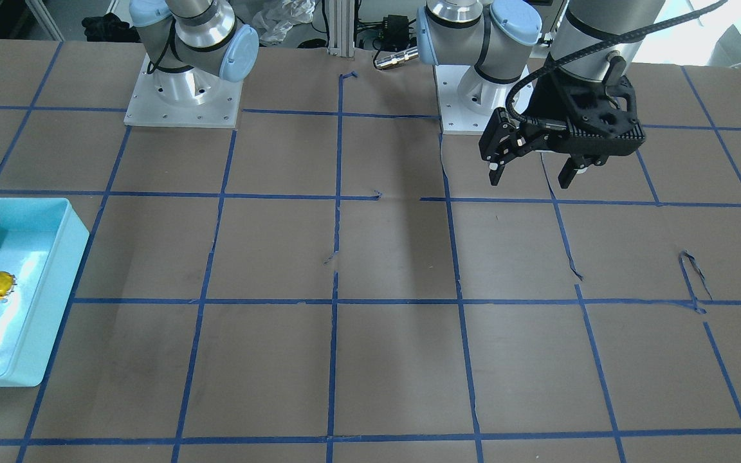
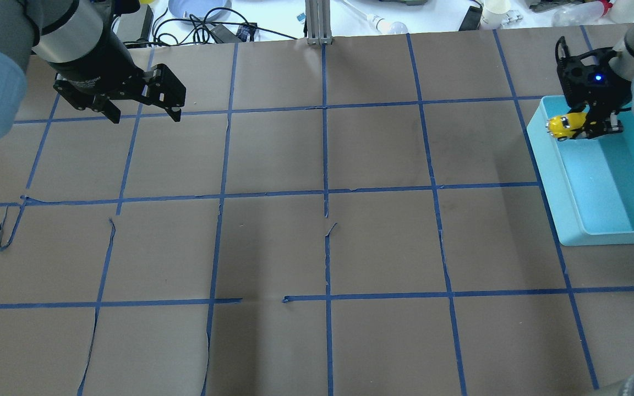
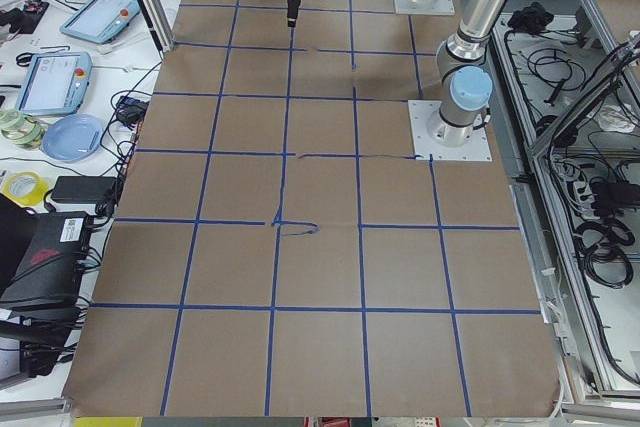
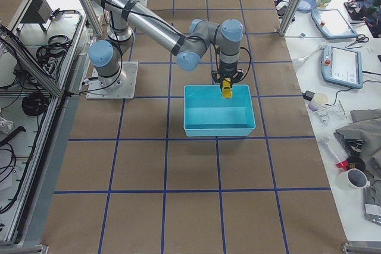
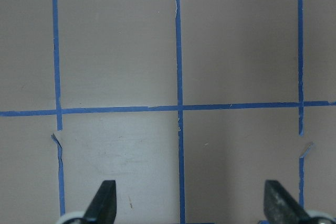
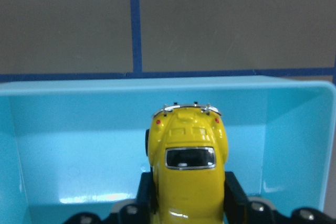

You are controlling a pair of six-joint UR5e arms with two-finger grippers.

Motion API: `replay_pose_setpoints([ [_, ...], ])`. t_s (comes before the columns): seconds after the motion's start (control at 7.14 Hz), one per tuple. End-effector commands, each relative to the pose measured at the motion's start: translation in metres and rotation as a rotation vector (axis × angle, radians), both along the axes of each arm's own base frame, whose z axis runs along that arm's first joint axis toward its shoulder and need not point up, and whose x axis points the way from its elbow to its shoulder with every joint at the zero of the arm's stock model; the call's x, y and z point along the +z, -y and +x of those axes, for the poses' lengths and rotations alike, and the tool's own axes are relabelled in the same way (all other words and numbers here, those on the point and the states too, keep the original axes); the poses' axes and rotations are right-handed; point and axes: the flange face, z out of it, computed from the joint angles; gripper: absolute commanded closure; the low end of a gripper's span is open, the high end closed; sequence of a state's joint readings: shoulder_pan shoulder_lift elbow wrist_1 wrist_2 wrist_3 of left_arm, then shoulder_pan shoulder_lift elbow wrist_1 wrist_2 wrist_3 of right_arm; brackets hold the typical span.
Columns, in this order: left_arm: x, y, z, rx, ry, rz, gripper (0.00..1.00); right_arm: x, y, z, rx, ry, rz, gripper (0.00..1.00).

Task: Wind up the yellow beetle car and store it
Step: 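Lift the car with the right gripper over the blue bin, then open the right gripper to drop the car into the bin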

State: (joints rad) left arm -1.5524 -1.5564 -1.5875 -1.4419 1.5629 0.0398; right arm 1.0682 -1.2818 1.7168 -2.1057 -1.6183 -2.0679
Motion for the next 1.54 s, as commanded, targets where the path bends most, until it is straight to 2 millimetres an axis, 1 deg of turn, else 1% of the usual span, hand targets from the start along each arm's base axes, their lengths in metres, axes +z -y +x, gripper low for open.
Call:
replay_pose_setpoints([
  [0.0, 0.0, 0.0, 0.0, 0.0, 0.0, -0.001, 0.0, -0.041, -0.013, -0.063, 0.001, 0.009, 0.053, 1.0],
  [0.14, 0.001, -0.001, 0.0, -0.002, 0.0, -0.002, 0.0, -0.06, -0.02, -0.065, 0.021, 0.008, 0.058, 1.0],
  [0.28, 0.003, 0.0, 0.0, -0.003, 0.001, -0.007, 0.0, -0.081, -0.032, -0.066, 0.006, 0.017, 0.065, 1.0],
  [0.56, 0.003, -0.001, 0.002, -0.005, 0.001, -0.007, 0.0, -0.112, -0.043, -0.058, 0.006, 0.002, 0.043, 1.0],
  [0.7, 0.004, 0.0, 0.001, -0.005, 0.0, -0.01, 0.0, -0.115, -0.042, -0.058, 0.007, -0.001, 0.032, 0.98],
  [0.84, 0.003, 0.0, 0.0, -0.006, -0.002, -0.007, 0.0, -0.115, -0.042, -0.057, 0.013, 0.008, 0.035, 0.27],
  [0.98, 0.004, -0.001, 0.001, -0.006, 0.0, -0.01, 0.0, -0.109, -0.043, -0.057, 0.032, 0.003, 0.031, 0.0],
  [1.12, 0.005, -0.001, 0.0, -0.007, -0.002, -0.012, 0.0, -0.081, -0.041, -0.052, 0.031, -0.016, 0.004, 0.0],
  [1.26, 0.005, -0.001, 0.0, -0.007, -0.003, -0.012, 0.0, -0.037, -0.047, -0.033, 0.032, 0.009, -0.027, 0.0],
  [1.4, 0.004, -0.001, 0.0, -0.007, -0.002, -0.01, 0.0, 0.002, -0.048, -0.02, -0.011, 0.021, -0.057, 0.0],
])
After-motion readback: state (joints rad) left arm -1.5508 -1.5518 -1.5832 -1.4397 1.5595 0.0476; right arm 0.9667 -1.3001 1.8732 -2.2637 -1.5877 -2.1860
